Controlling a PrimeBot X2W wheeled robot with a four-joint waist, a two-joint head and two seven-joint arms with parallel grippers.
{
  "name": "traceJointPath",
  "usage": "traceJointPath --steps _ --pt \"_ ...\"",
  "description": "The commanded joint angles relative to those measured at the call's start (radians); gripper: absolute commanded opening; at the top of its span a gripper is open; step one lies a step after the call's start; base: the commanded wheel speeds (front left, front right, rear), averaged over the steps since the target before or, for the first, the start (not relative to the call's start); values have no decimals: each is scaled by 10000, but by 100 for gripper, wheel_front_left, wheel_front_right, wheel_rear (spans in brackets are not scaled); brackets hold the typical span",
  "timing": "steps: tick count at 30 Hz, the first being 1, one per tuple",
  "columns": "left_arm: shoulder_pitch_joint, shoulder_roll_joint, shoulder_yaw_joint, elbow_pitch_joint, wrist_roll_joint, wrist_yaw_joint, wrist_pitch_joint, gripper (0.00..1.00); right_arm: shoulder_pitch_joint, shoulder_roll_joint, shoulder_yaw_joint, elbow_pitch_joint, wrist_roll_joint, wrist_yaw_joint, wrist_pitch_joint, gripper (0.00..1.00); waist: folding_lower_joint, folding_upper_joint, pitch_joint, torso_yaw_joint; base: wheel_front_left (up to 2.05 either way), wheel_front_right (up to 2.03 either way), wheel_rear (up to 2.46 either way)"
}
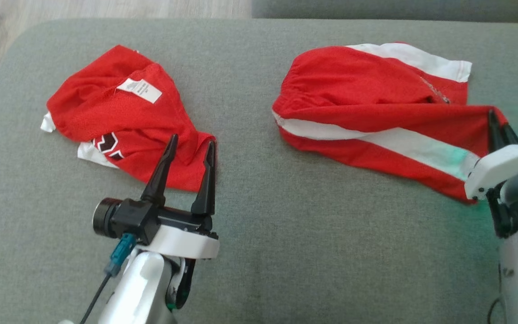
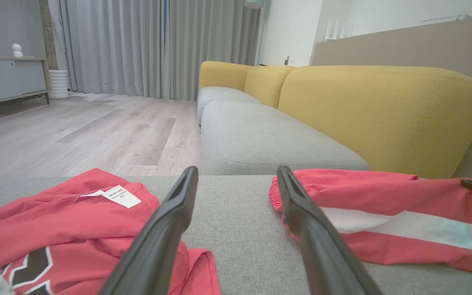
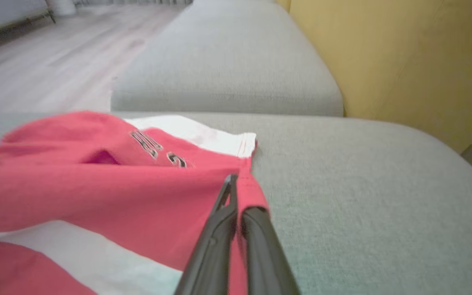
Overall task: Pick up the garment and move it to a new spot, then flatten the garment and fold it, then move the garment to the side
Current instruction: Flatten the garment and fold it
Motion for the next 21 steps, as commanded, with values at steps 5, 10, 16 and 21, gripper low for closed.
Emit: traceJointPath --steps 5,10,16,21 --pt "-476 36 266 -299 29 -58 -51 100 -1044 -335 -133 1365 -461 -7 231 100 -1 0 165 75 0 0 0" --pt "-534 36 334 -280 78 -44 -51 100 -1605 -296 -215 2080 -765 -7 -715 100 -1 0 175 -118 0 0 0" --pt "-423 36 647 -353 210 -74 -51 100 -1495 228 277 1475 -150 -7 -2877 100 -1 0 -108 -675 0 0 0" --pt "-199 36 957 -405 281 -130 -51 100 -696 552 1127 49 875 -7 -3549 100 -1 0 -440 -1176 0 0 0"
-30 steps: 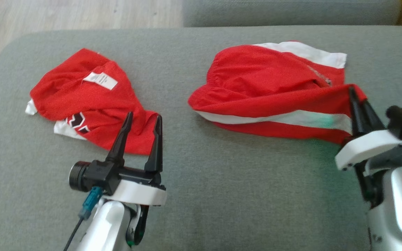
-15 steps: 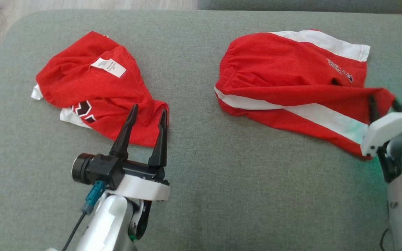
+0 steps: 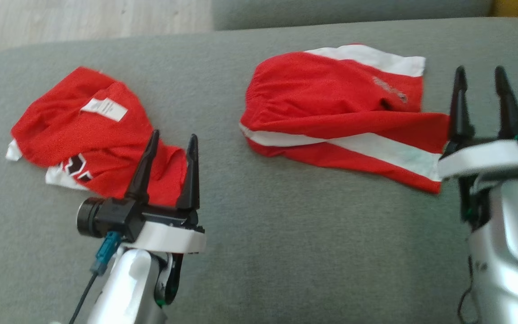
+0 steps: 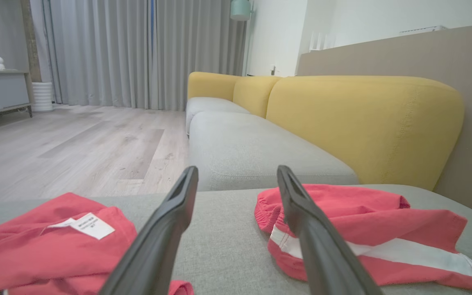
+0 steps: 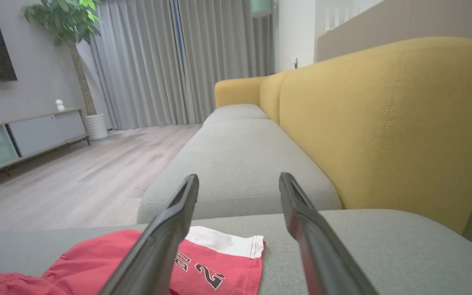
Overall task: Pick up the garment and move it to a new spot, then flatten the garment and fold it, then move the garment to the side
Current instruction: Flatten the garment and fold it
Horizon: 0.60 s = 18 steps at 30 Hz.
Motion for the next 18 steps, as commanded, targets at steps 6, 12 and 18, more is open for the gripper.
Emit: traceJointPath --steps 6,12,18 --pt "93 41 534 -412 53 -45 -49 100 1539 281 1297 -1872 826 -7 -184 100 0 0 -438 -622 0 0 0" --pt "208 41 541 -208 -36 -110 -49 100 2814 327 1791 -2153 1394 -7 -196 100 0 0 -465 -725 0 0 0" --pt "-13 41 652 26 67 -228 -49 100 2806 331 1552 -2095 1299 -7 -199 100 0 0 -183 -757 0 0 0"
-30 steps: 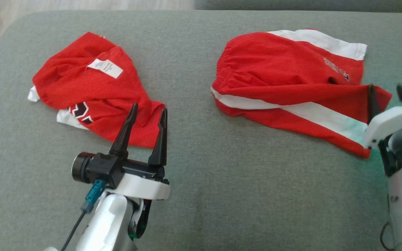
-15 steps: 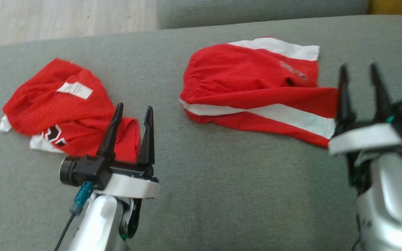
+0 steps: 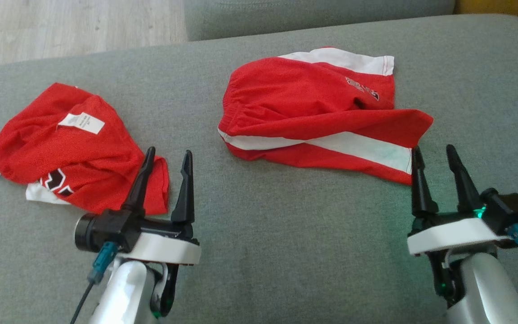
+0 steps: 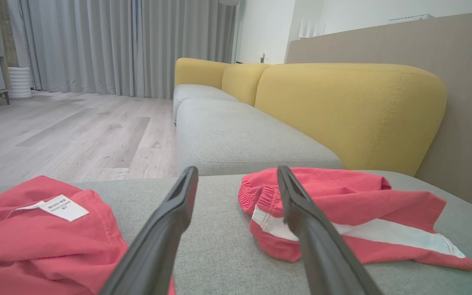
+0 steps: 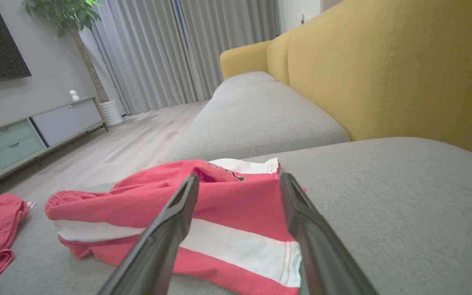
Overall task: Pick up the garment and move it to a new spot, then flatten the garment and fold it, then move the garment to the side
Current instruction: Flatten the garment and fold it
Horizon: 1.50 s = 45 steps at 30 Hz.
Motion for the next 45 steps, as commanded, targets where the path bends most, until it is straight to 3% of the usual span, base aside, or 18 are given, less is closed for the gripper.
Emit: traceJointPath --steps 1,12,26,28,29,30,38,45 --pt "-494 39 368 -277 92 -66 -51 100 -465 -20 -78 -78 -218 -7 -105 100 1 -1 146 -6 0 0 0" --pt "-891 39 38 -185 118 -182 -51 100 -1882 -19 -1668 2357 -718 -7 982 100 1 -1 727 260 0 0 0" --pt "-1081 39 -146 -79 104 -200 -51 100 -3027 -19 -1531 4837 -533 -7 949 100 1 -1 944 533 0 0 0" --pt "-1093 39 -148 -71 104 -197 -51 100 -3117 -19 -1457 5042 -498 -7 867 60 1 -1 942 532 0 0 0" --pt "-1095 39 -147 -66 104 -196 -51 100 -3161 -19 -1427 5136 -482 -7 831 15 1 -1 939 528 0 0 0" --pt "-1094 39 -147 -60 104 -195 -51 100 -3202 -19 -1395 5223 -464 -7 794 0 1 -1 935 523 0 0 0" --pt "-984 39 -91 4 110 -155 -51 100 -3262 -18 -1430 5294 -855 -7 290 0 1 -1 743 398 0 0 0" --pt "-837 39 95 1 154 -117 -51 100 -2720 -18 -1520 4347 -792 -7 105 0 1 -1 494 87 0 0 0"
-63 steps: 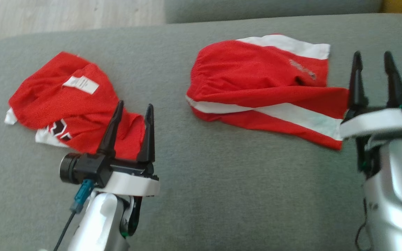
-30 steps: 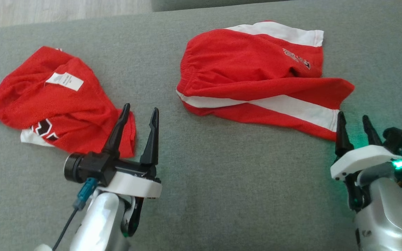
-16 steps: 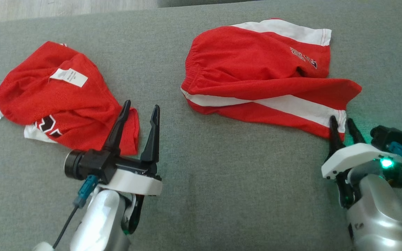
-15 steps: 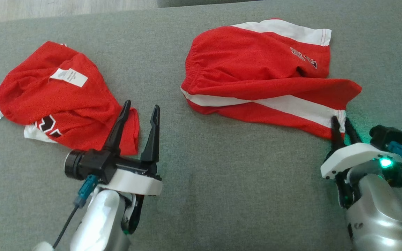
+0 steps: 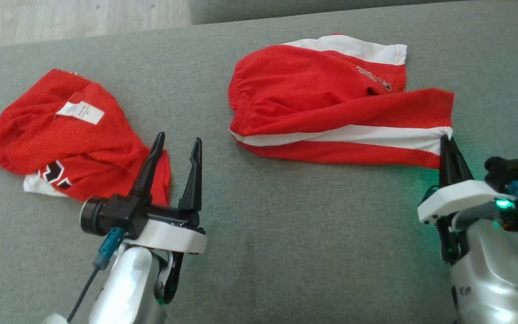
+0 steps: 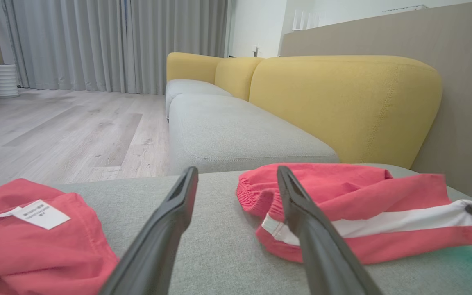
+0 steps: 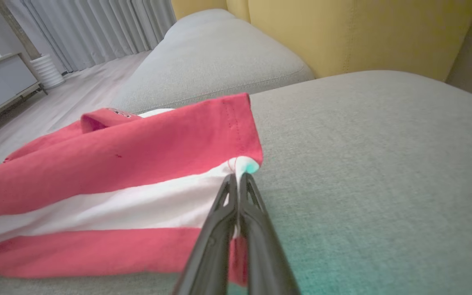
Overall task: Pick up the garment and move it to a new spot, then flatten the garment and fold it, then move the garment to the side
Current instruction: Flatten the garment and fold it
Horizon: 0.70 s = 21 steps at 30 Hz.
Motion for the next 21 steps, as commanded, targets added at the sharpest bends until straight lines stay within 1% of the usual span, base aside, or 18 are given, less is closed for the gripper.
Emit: traceJointPath --steps 1,4,5,6,10,16,21 --pt "-202 41 396 -282 88 33 -51 100 221 -20 123 -581 11 -7 -125 0 0 0 -47 -162 0 0 0" --pt "-255 41 439 -212 172 -33 -51 100 521 -20 -90 -1262 -23 -7 -54 0 0 0 -24 -337 0 0 0" --pt "-255 41 439 -212 172 -33 -51 100 521 -20 -90 -1262 -23 -7 -54 0 0 0 -24 -337 0 0 0" --pt "-321 44 423 -136 263 -101 -51 100 703 -20 -205 -1651 -33 -7 139 0 0 0 17 -441 0 0 0" --pt "-481 71 251 111 445 -254 -51 100 899 -20 -321 -2120 -29 -7 424 0 0 0 126 -549 0 0 0" --pt "-1139 306 -542 1283 710 -563 -51 100 1060 -20 -316 -2702 124 -7 777 0 0 0 394 -656 0 0 0" --pt "-1904 555 -1633 2266 707 -676 -28 100 1057 -20 -192 -2981 200 -7 946 0 0 0 614 -750 0 0 0"
